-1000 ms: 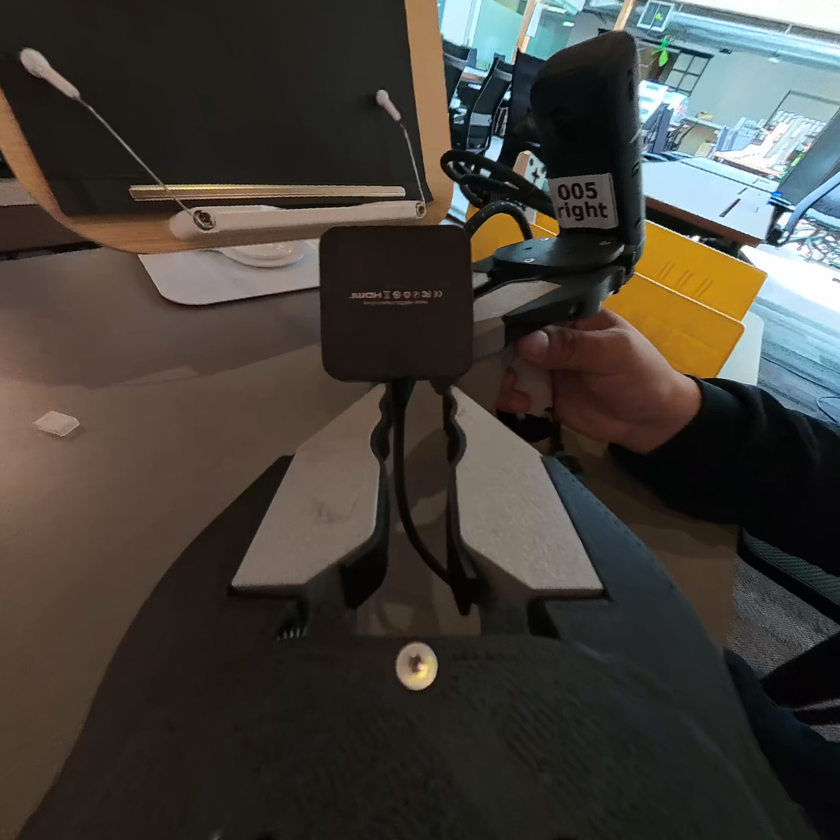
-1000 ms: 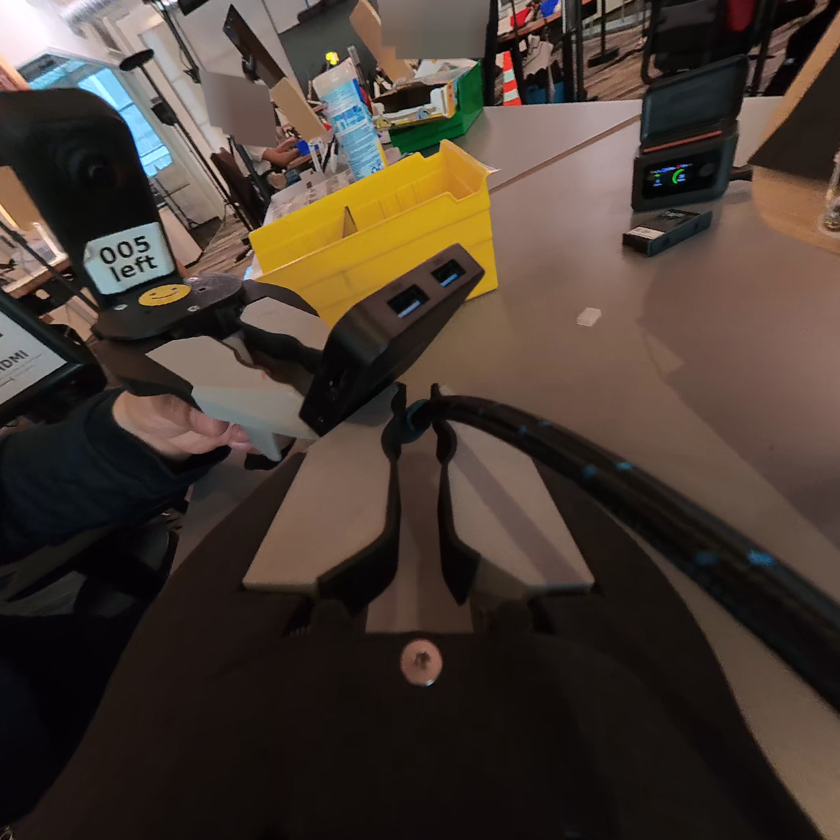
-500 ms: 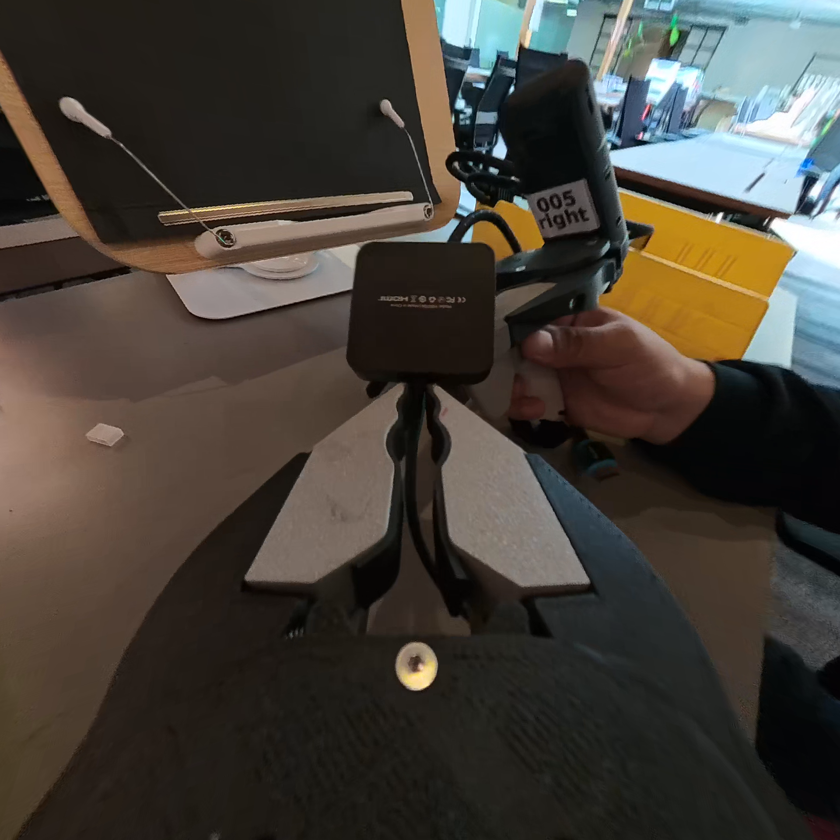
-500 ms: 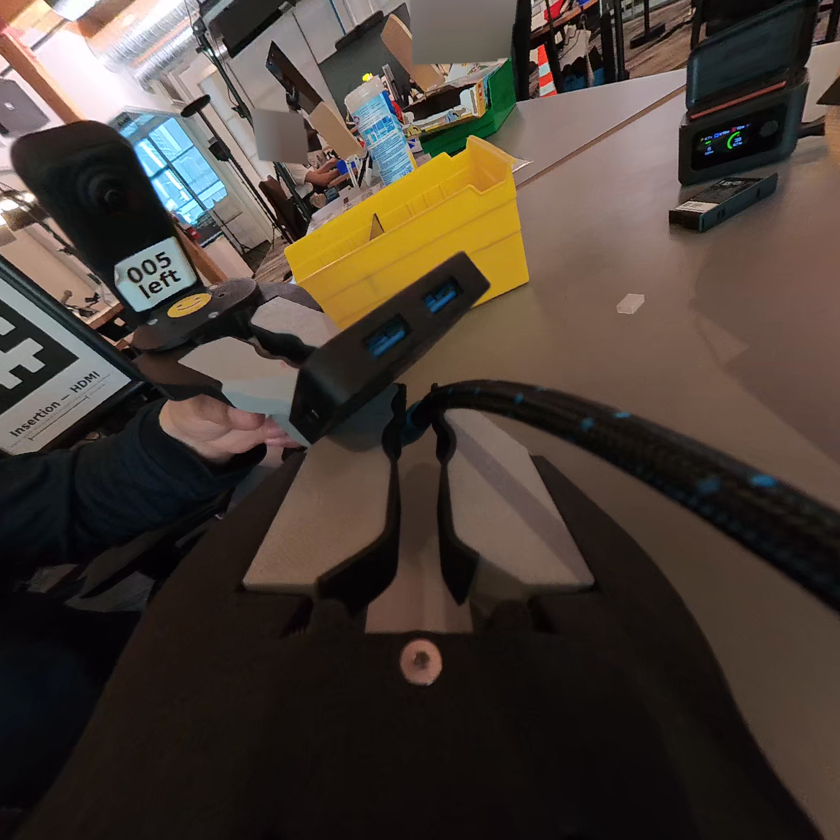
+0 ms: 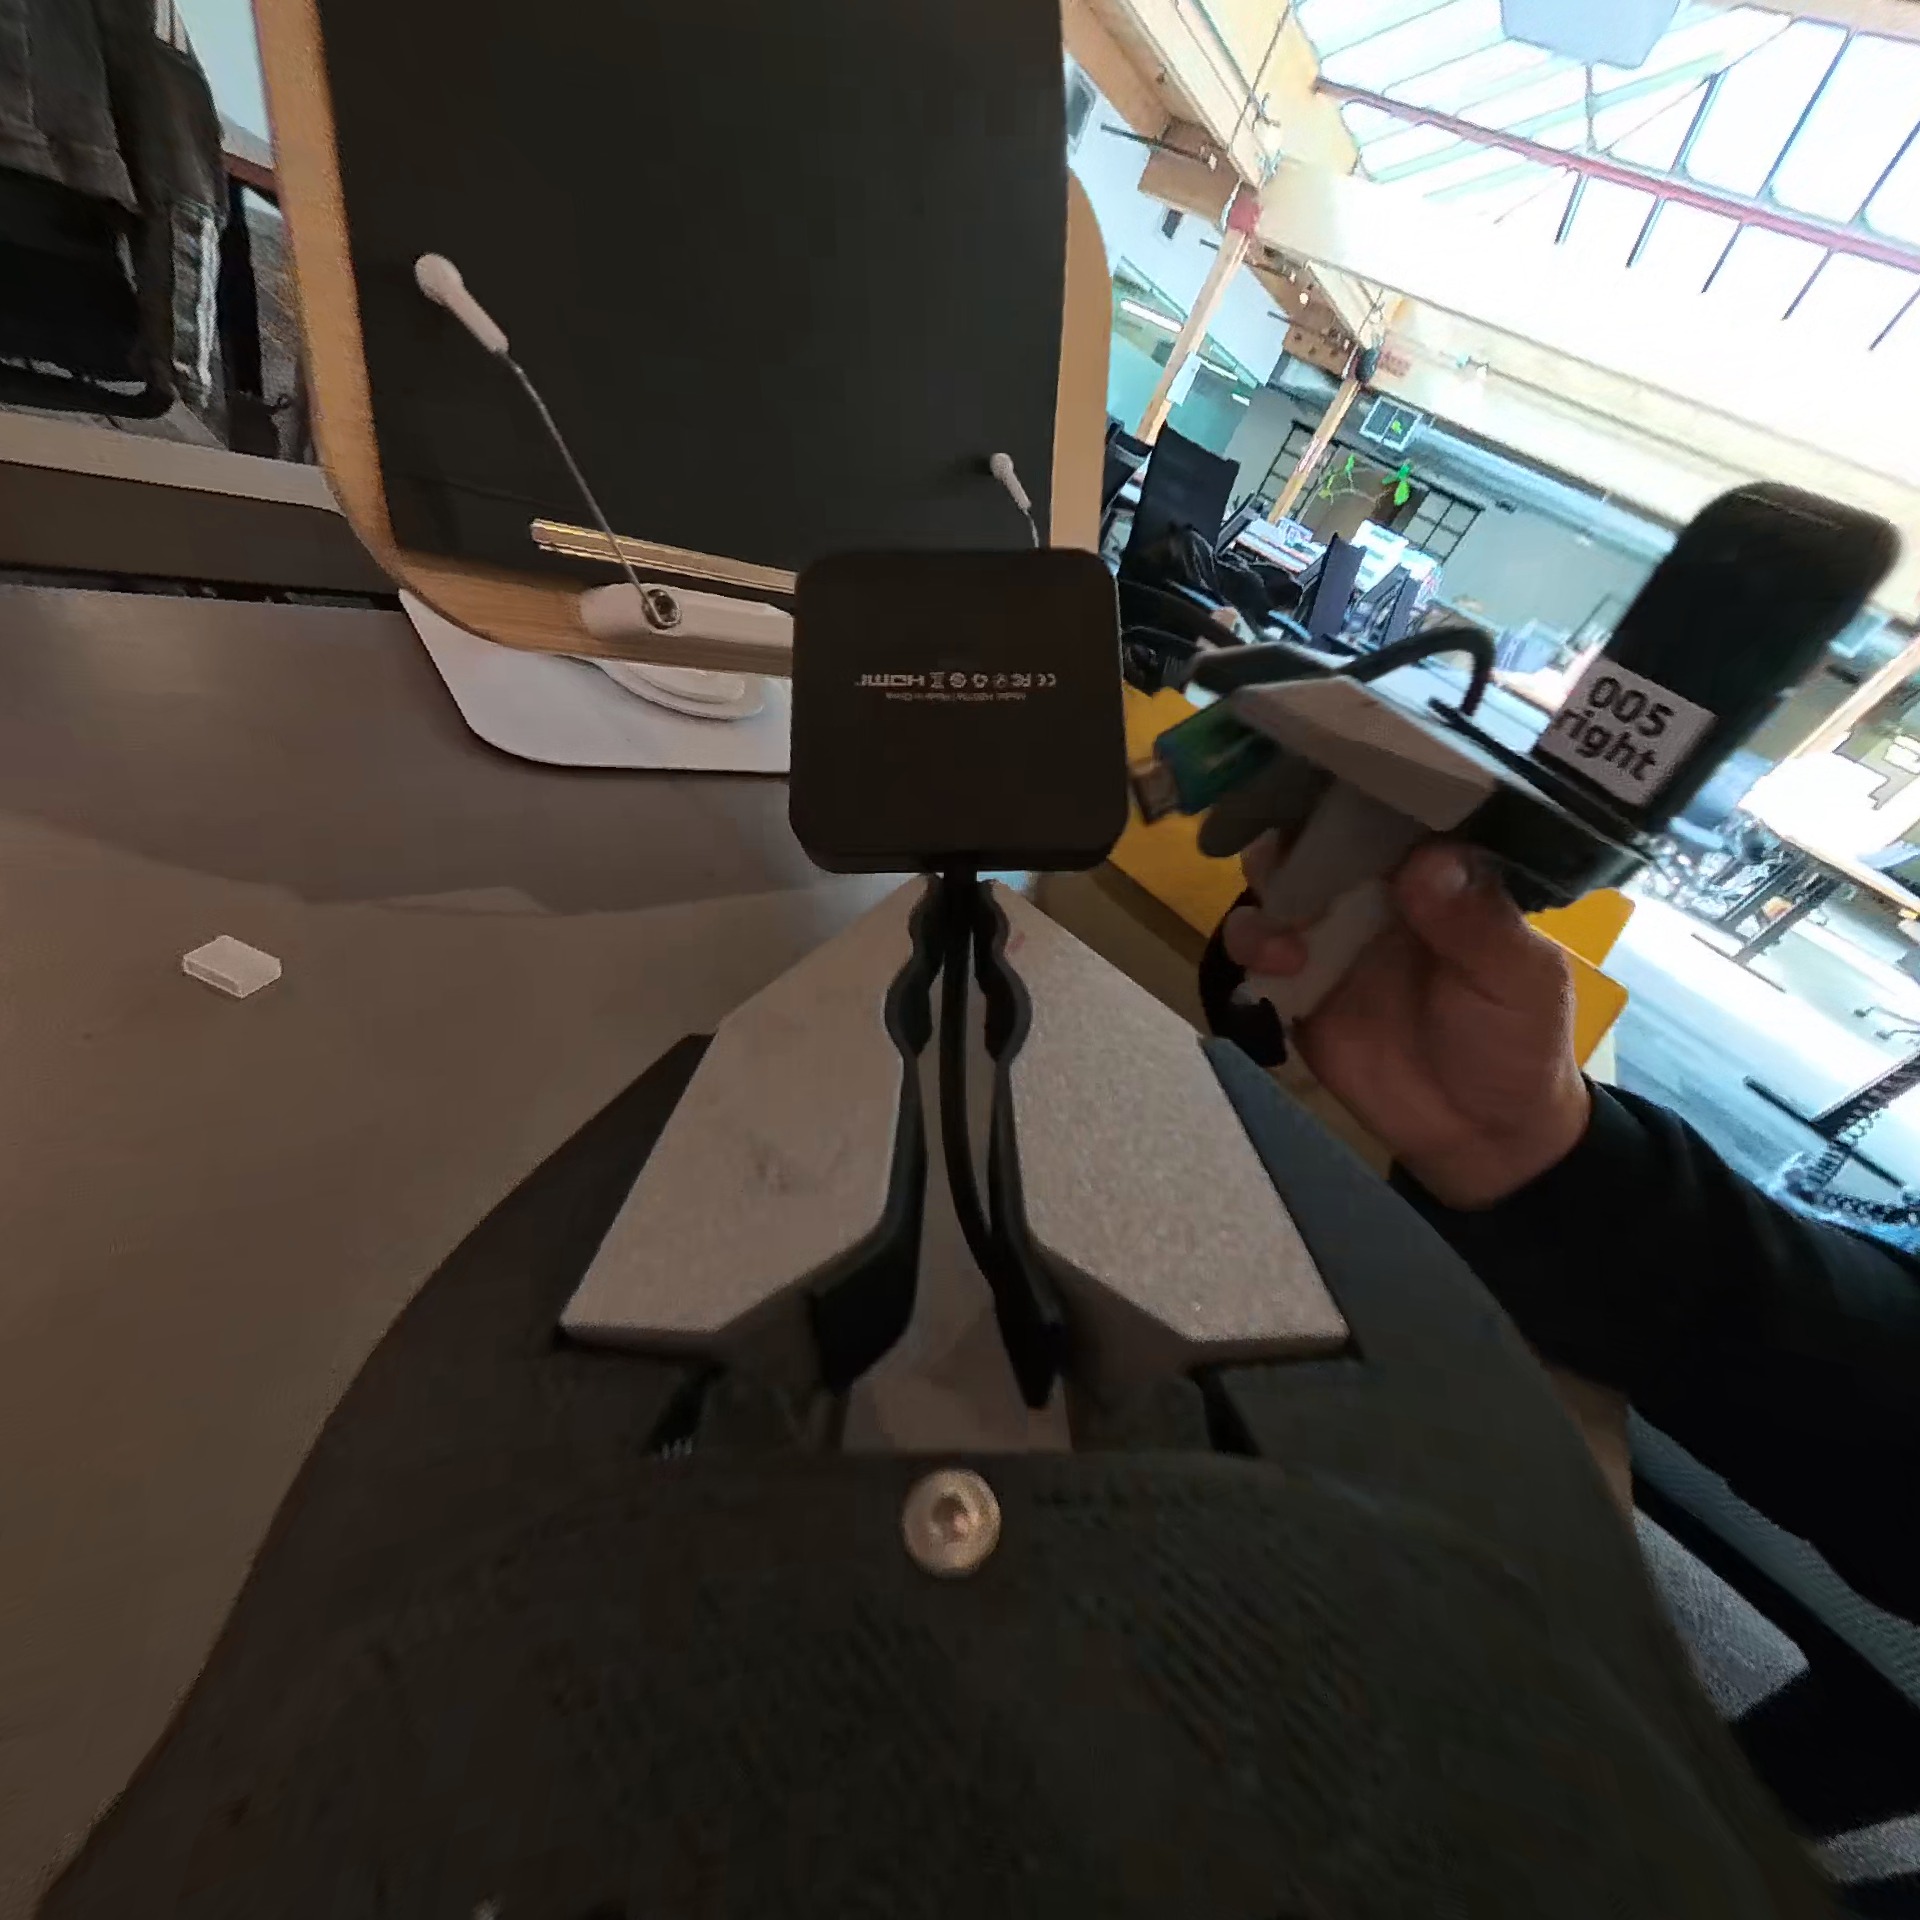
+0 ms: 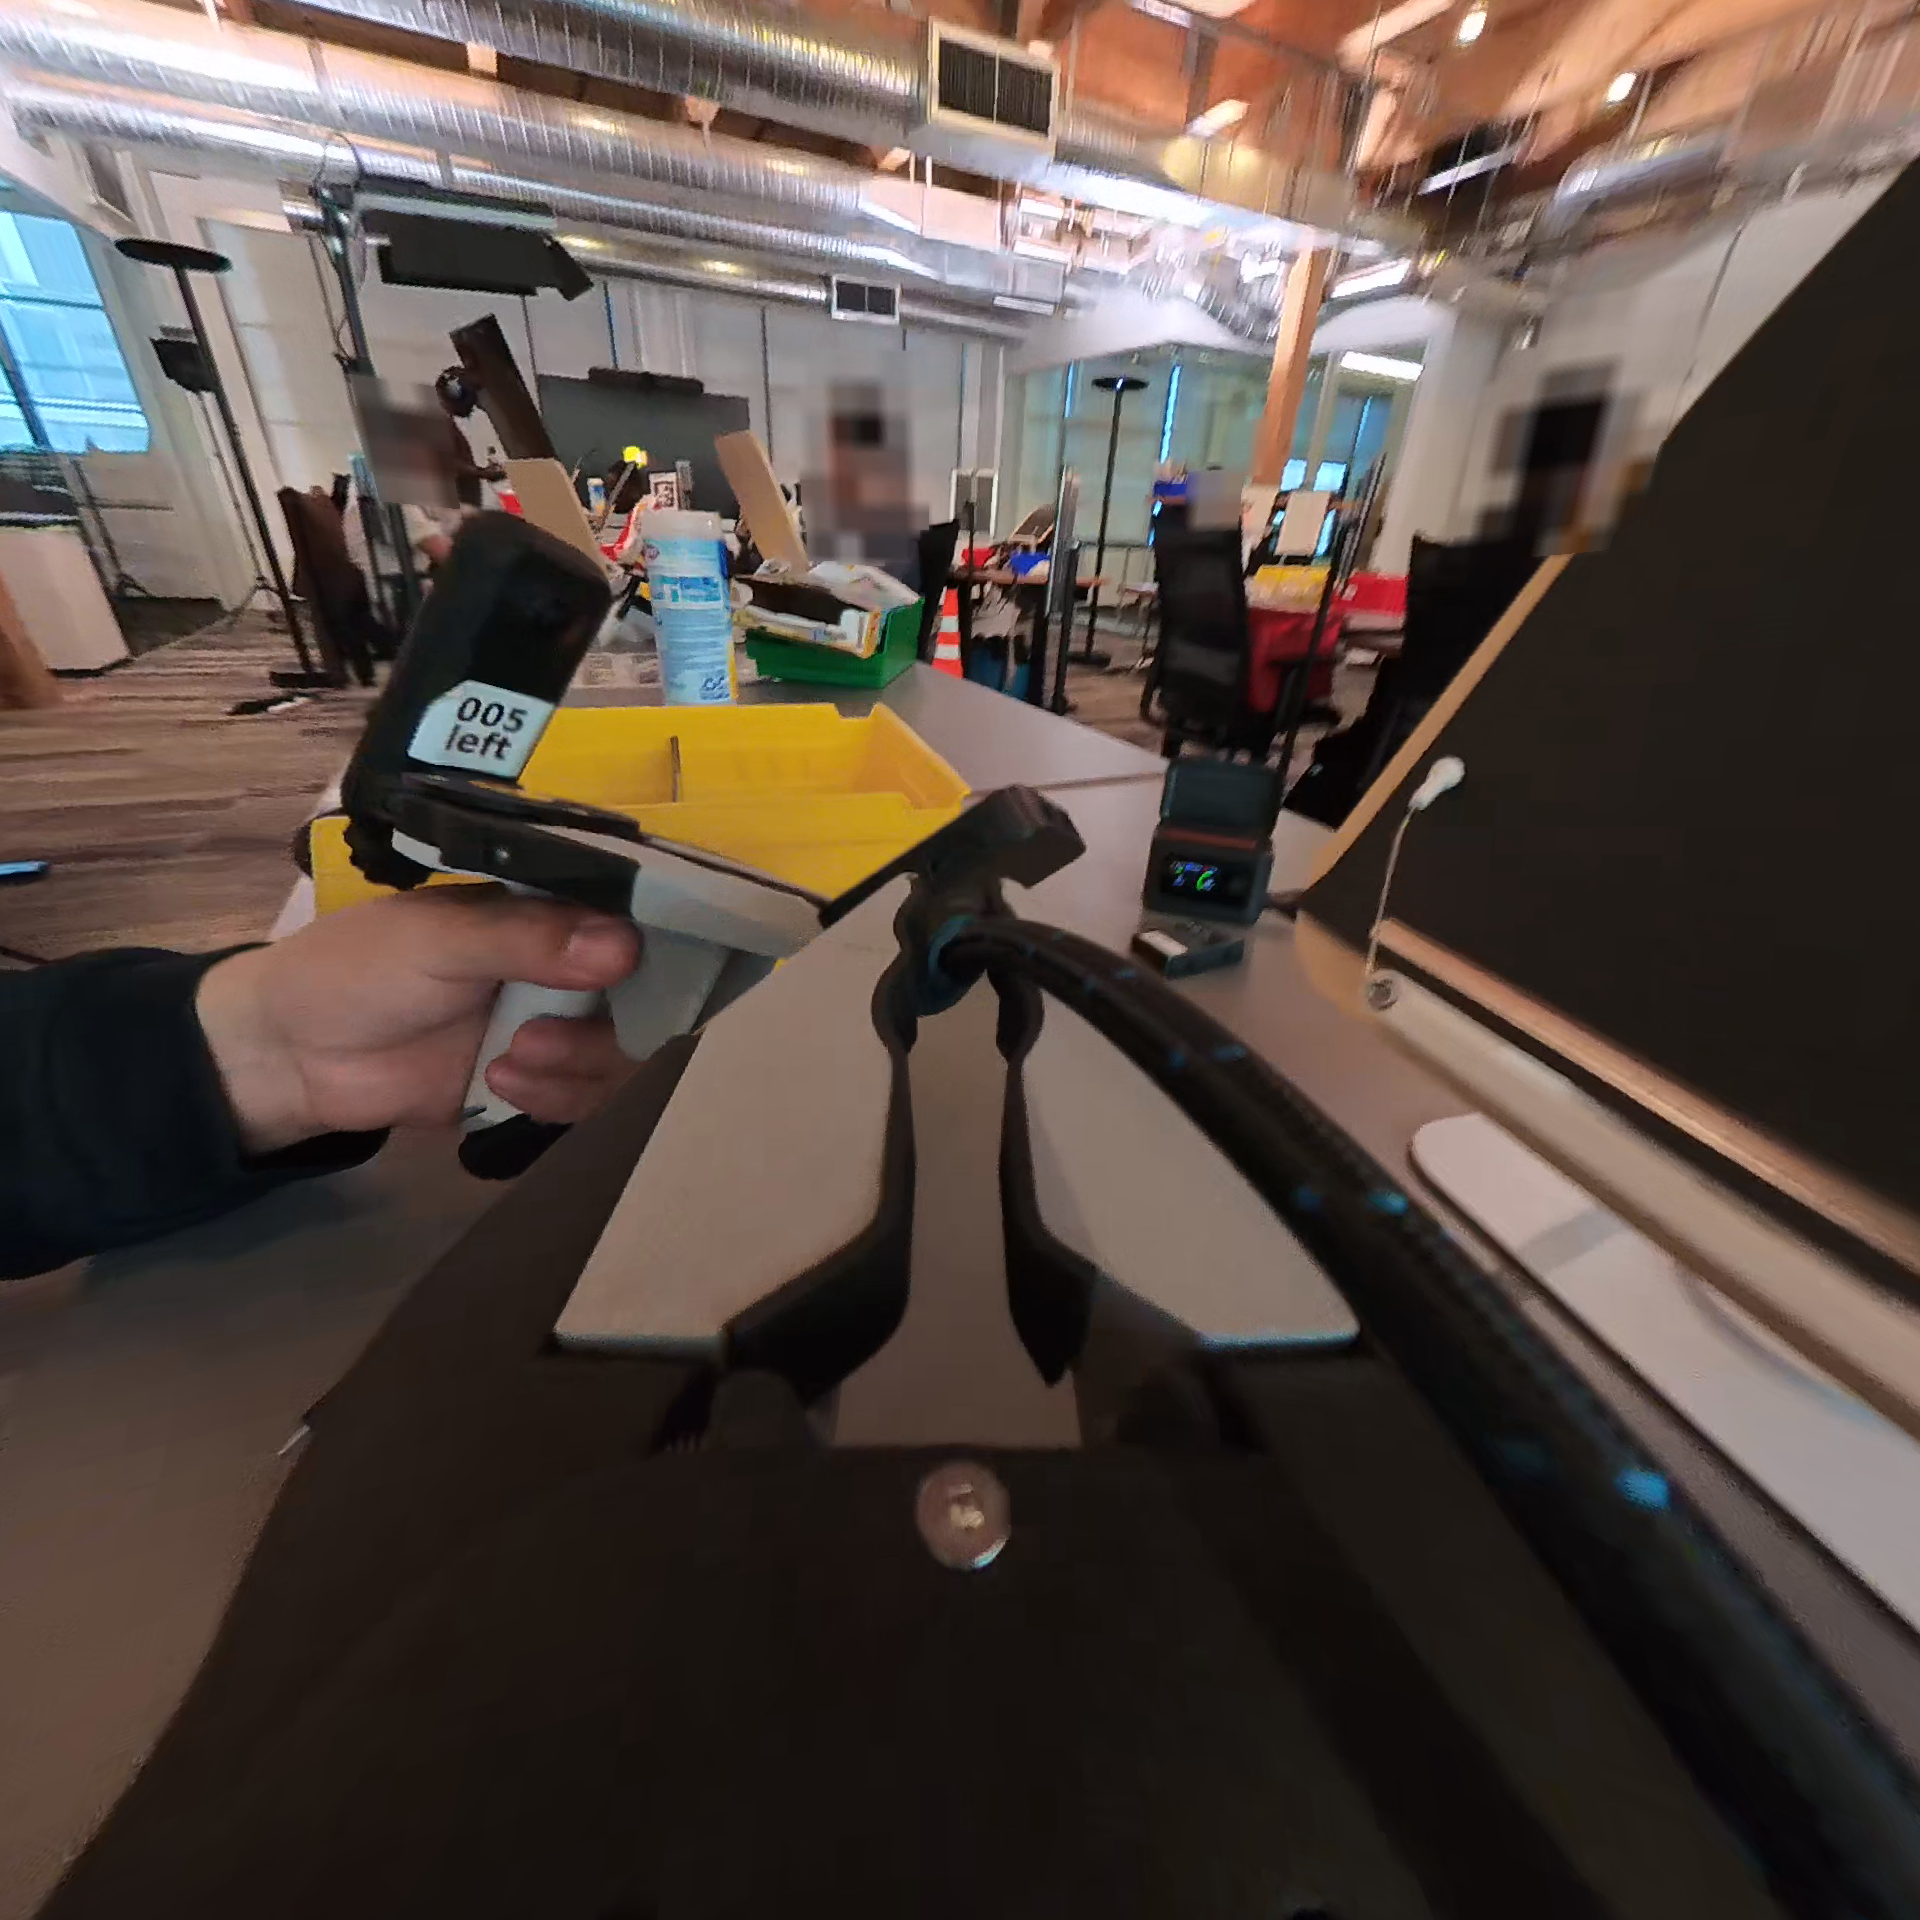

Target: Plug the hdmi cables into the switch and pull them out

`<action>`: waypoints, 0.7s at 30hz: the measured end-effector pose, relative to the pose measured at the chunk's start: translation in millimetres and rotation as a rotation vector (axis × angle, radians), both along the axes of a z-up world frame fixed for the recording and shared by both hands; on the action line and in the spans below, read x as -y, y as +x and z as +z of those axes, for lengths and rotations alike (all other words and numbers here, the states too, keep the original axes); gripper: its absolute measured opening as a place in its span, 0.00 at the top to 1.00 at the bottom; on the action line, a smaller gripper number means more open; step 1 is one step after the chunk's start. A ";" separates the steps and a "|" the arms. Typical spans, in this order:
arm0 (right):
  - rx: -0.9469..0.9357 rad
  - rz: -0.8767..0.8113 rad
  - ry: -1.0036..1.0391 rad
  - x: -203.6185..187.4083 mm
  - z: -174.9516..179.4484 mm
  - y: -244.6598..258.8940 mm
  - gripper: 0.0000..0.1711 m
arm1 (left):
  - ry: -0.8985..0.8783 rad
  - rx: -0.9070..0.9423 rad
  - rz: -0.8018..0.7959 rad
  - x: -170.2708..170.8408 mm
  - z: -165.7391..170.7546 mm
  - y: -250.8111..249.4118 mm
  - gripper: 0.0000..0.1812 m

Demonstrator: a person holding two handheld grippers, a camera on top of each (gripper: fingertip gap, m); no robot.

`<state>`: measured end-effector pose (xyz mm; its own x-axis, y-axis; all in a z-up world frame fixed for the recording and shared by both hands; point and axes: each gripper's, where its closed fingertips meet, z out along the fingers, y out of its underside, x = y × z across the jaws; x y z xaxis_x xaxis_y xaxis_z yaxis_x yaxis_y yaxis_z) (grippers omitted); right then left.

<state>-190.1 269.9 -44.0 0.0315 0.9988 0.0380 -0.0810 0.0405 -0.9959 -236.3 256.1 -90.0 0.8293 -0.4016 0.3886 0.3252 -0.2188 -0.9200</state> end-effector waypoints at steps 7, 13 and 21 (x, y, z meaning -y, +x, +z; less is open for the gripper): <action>-0.072 -0.016 0.075 9.6 15.3 1.0 0.95 | 0.046 0.045 -0.043 -1.6 2.7 5.8 0.99; -0.146 -0.060 -0.037 1.3 24.8 3.5 0.96 | 0.126 0.068 -0.022 0.5 12.7 7.9 0.99; -0.294 -0.065 -0.137 -0.2 46.8 6.4 0.96 | 0.212 0.002 0.055 -1.2 26.1 15.6 0.99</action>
